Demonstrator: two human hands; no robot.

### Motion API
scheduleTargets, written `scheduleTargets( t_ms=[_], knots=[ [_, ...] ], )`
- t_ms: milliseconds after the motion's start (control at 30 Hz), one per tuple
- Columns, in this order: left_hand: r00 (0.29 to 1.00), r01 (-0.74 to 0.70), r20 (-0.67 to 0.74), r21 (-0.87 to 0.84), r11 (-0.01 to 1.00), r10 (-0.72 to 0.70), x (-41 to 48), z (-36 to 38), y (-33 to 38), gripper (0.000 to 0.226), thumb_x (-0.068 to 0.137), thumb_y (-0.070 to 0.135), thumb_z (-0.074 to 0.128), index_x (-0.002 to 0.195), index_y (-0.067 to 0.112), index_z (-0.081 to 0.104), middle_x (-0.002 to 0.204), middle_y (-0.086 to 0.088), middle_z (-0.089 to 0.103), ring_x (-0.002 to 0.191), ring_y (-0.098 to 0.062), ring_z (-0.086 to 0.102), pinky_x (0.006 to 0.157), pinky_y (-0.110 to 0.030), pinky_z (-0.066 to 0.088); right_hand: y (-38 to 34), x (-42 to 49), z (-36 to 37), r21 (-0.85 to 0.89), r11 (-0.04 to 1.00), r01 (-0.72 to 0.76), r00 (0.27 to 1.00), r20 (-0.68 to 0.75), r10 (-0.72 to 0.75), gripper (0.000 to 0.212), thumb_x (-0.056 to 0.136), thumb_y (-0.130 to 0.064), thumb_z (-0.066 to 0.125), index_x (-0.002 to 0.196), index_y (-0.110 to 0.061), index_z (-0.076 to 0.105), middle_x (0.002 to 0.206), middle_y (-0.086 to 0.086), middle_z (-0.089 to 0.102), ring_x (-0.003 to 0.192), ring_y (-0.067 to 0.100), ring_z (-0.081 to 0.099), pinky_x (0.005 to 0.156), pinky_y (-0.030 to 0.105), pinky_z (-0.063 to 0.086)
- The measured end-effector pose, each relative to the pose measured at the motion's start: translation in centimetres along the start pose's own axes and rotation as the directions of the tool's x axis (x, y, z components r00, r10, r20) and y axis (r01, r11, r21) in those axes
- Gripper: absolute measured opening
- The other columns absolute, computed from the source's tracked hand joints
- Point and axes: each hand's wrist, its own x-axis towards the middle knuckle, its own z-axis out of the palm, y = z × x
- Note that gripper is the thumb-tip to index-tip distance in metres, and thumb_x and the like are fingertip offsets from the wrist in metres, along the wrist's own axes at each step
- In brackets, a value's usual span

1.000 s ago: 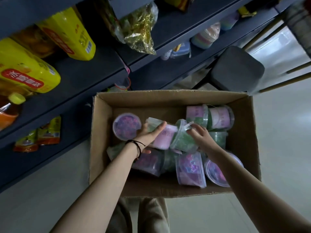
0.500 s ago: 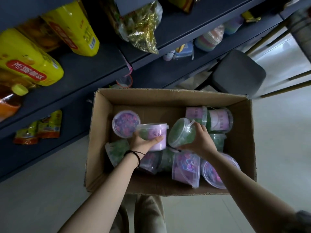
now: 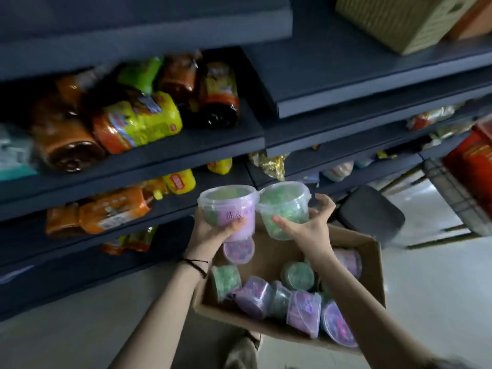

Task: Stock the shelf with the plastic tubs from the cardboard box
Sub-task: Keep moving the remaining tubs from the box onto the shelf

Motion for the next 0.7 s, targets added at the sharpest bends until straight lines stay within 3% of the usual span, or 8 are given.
scheduleTargets(
  t_ms=[100,200,300,400,500,600,700],
  knots=[
    [0.992,-0.128,0.009,0.017,0.992,0.128,-2.5,-3.2,6.6,0.099,0.035,0.063,0.087,0.12,0.026,0.052,0.112,0.015,0.067,0.103,0.005,0.061,0.077,-0.009,0.048,-6.3,-2.5,2.2,0.082,0.993,0.081,0.994,0.068,-0.087,0.109,0.045,-0.052,0.089,0.133,-0.043,0.026,0.117,-0.005,0.054,0.103,0.009,0.062,0.087,0.035,0.055],
    [0.972,-0.234,0.019,0.019,0.972,0.234,-5.7,-7.0,12.8,0.101,0.036,0.061,0.088,0.123,0.021,0.054,0.117,0.005,0.067,0.109,-0.009,0.062,0.082,-0.018,0.05,-12.4,-6.1,4.6,0.149,0.978,0.147,0.98,0.114,-0.165,0.091,0.043,-0.059,0.089,0.121,-0.037,0.047,0.117,-0.005,0.062,0.104,0.01,0.064,0.084,0.033,0.056],
    [0.94,-0.341,0.024,0.024,0.94,0.341,-9.5,-11.3,18.1,0.094,0.04,0.057,0.089,0.12,0.021,0.056,0.114,0.004,0.068,0.109,-0.013,0.063,0.085,-0.027,0.053,-17.7,-10.4,7.4,0.245,0.947,0.206,0.957,0.151,-0.247,0.076,0.048,-0.054,0.085,0.114,-0.036,0.052,0.115,-0.001,0.065,0.095,0.008,0.068,0.072,0.022,0.056],
    [0.903,-0.428,-0.032,0.025,0.903,0.429,-13.6,-16.6,22.2,0.094,0.036,0.054,0.091,0.117,0.022,0.056,0.108,0.007,0.071,0.102,-0.008,0.066,0.076,-0.019,0.053,-22.5,-14.8,11.4,0.343,0.912,0.224,0.923,0.227,-0.312,0.085,0.054,-0.047,0.09,0.126,-0.027,0.05,0.117,0.001,0.066,0.1,0.013,0.068,0.076,0.029,0.057],
    [0.86,-0.496,-0.121,0.024,0.868,0.495,-17.0,-22.5,25.6,0.101,0.038,0.039,0.09,0.127,0.016,0.049,0.118,-0.001,0.066,0.107,-0.013,0.064,0.08,-0.022,0.053,-27.3,-19.0,16.2,0.404,0.877,0.261,0.877,0.28,-0.39,0.087,0.049,-0.05,0.088,0.125,-0.029,0.051,0.119,0.001,0.065,0.106,0.018,0.066,0.084,0.037,0.056],
    [0.821,-0.528,-0.217,0.065,0.847,0.528,-20.0,-28.5,28.5,0.12,0.03,0.053,0.091,0.133,0.017,0.042,0.123,0.001,0.063,0.11,-0.01,0.062,0.088,-0.026,0.052,-31.4,-22.6,21.2,0.414,0.852,0.319,0.831,0.311,-0.462,0.086,0.047,-0.058,0.086,0.121,-0.029,0.053,0.117,-0.003,0.065,0.104,0.013,0.066,0.082,0.032,0.056],
    [0.788,-0.527,-0.307,0.11,0.842,0.533,-21.9,-34.1,30.4,0.112,0.034,0.052,0.088,0.131,0.023,0.039,0.124,0.005,0.06,0.108,-0.003,0.061,0.082,-0.018,0.05,-34.2,-25.3,26.2,0.425,0.842,0.331,0.777,0.384,-0.499,0.085,0.049,-0.057,0.086,0.12,-0.029,0.049,0.117,-0.005,0.063,0.098,0.005,0.067,0.078,0.026,0.056]
  ],
)
